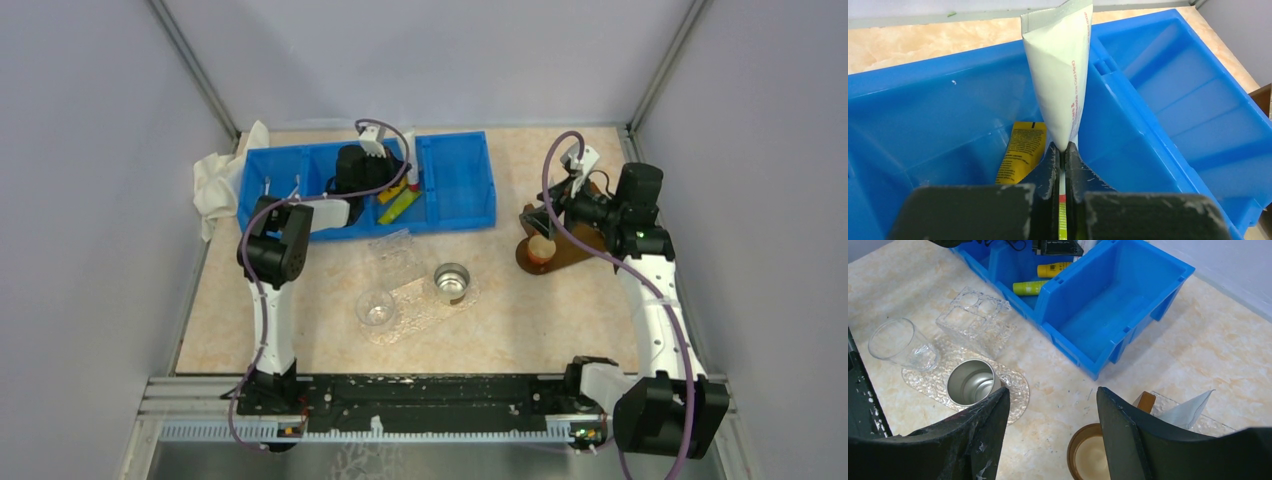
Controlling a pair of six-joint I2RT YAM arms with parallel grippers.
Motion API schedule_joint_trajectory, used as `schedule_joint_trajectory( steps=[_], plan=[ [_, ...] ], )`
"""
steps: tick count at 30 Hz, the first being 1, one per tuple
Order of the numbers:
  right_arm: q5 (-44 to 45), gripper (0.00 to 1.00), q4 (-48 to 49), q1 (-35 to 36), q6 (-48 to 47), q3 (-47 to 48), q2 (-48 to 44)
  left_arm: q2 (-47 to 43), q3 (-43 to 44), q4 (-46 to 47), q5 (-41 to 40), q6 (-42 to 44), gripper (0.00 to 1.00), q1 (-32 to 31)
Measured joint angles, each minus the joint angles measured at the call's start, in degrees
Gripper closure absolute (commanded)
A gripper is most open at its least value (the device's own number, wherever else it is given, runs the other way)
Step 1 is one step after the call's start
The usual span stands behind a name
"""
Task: Prepare toiletry sets of a toothbrush and toothpaste on the tray
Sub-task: Pick up the toothpaste from the storage box.
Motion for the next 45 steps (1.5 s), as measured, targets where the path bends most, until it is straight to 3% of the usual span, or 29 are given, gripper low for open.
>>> schedule_joint_trajectory(
  steps=[45],
  plan=[
    [-0.15,0.36,0.15,0.00,0.09,-0.04,0.04,-15.89,-13.38,8.07,-0.44,4.09,1.00,0.35]
  ],
)
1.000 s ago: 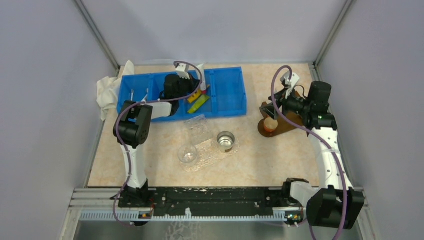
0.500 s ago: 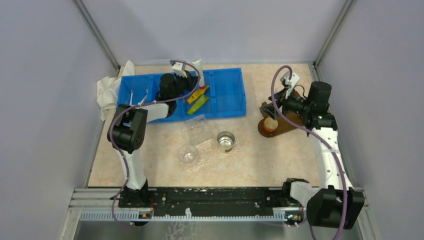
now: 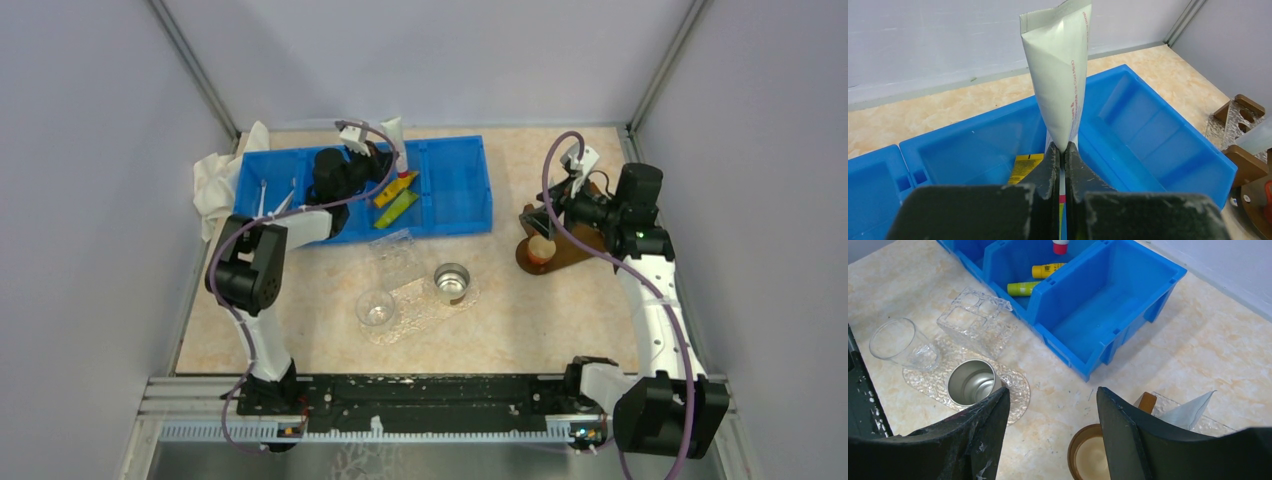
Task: Prepare toiletry sets of a toothbrush and toothpaste on the tray
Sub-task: Pick up the toothpaste from the storage box.
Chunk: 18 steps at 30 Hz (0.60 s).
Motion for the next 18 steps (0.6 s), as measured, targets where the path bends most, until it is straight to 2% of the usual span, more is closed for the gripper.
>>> schedule_joint_trajectory(
  steps=[18],
  plan=[
    [-1.40,0.36,0.28,0.00,0.57,-0.72,0.33,-7.30,-3.10,0.98,5.62,-0.31,1.00,0.02]
  ],
)
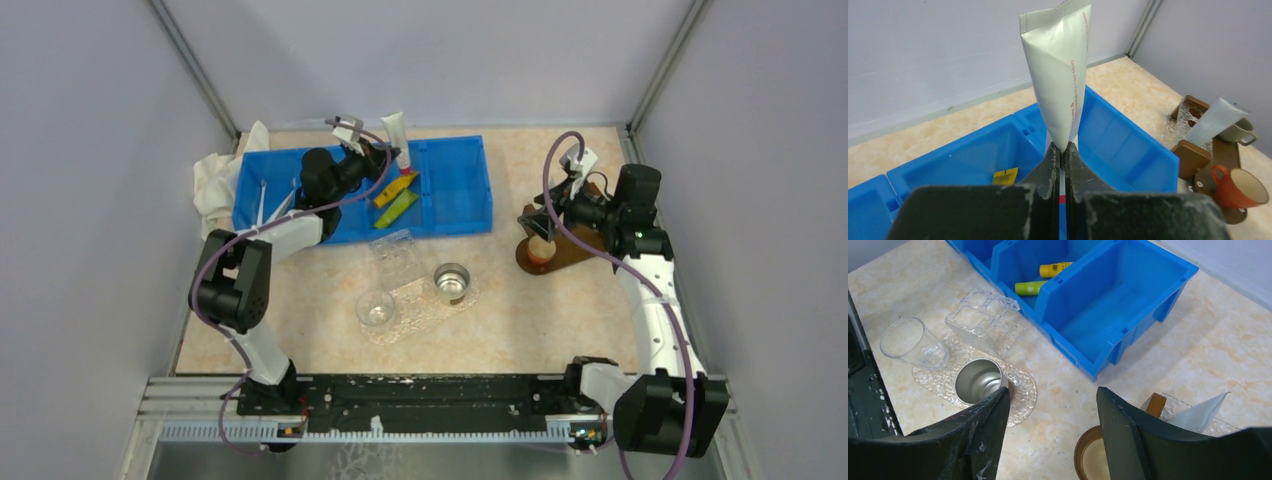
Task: Prepare toiletry sets of a toothbrush and toothpaste on the tray
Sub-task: Pick up the toothpaste from the storage box.
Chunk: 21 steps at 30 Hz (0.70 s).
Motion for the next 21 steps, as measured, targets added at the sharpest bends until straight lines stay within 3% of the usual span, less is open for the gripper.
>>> schedule_joint_trajectory(
  steps=[21],
  plan=[
    [-6.51,0.36,0.87,0.00,1.11,0.00,0.00,-6.38,-1.77,2.23,15.50,-3.67,1.00,-1.57]
  ],
)
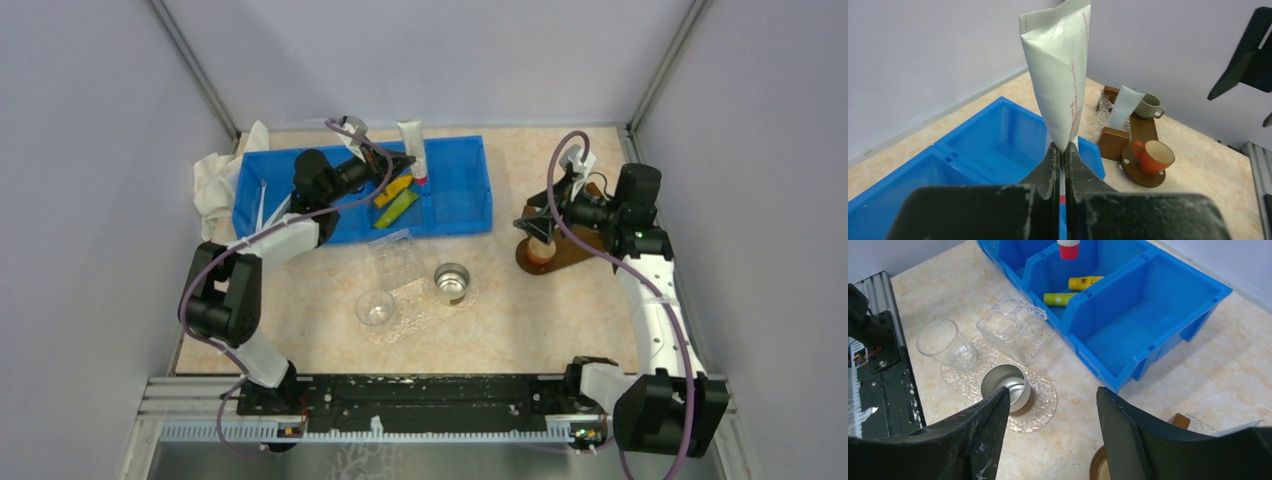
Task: Prepare toiletry sets of a toothbrush and toothpaste on the tray
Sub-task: Pick up the toothpaste from the storage box, then place the toothpaste in the toothpaste holder.
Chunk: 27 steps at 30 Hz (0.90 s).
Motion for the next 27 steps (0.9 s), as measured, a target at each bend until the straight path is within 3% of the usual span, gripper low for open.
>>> schedule_joint_trajectory(
  steps=[9,18,27],
  plan=[
    [-5.53,0.33,-0.44,0.70,-0.55,0.00,0.00,0.00,2.97,-2.75,8.52,1.64,1.00,-6.49],
    [-6.10,0.27,-0.98,1.75,-0.52,0.00,0.00,1.79,11.54,-13.57,11.74,10.58,1.00,-15.98],
    [-4.09,0.28,2.08,2.56,2.54,0.02,0.00,4.85,16.94,-27.41,11.47,18.58,1.00,-20.06]
  ],
)
